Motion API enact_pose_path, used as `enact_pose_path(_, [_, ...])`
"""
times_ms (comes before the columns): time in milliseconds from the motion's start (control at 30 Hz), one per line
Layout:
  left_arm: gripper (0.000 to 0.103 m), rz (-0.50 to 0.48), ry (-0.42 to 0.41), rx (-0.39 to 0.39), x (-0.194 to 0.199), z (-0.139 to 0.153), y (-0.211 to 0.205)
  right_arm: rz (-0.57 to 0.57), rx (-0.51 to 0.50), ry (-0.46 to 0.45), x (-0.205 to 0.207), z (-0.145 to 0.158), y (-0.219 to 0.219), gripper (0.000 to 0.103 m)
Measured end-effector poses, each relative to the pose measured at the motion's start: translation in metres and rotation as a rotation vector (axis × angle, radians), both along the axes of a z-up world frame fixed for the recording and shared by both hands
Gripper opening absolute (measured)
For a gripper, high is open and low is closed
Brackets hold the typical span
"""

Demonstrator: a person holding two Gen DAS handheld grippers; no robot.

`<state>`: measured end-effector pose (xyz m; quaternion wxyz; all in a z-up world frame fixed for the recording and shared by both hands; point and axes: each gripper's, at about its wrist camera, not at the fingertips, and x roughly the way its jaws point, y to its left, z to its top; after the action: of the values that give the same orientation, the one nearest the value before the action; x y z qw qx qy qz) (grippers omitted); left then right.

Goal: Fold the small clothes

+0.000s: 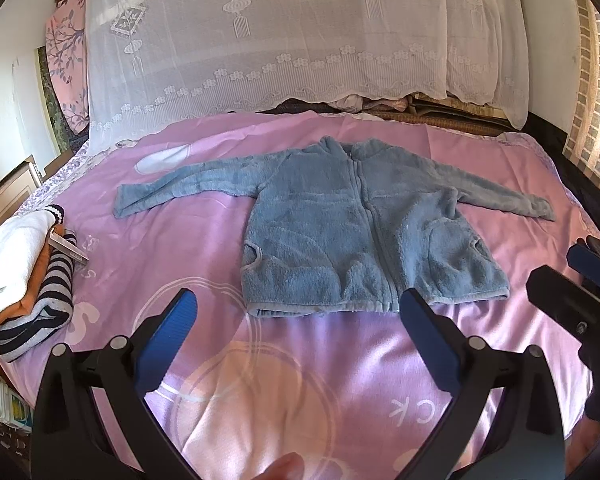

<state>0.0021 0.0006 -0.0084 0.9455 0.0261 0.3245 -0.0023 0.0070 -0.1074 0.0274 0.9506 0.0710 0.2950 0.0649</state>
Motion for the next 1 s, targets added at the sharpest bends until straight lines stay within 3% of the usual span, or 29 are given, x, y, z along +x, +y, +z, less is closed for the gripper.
enact_pose_path(1000, [0.099, -0.008, 0.033, -0.004, 0.0033, -0.0059, -0.0020, 0.002, 0.002, 0.013, 0.0015, -0.0036, 0.0014, 0.100])
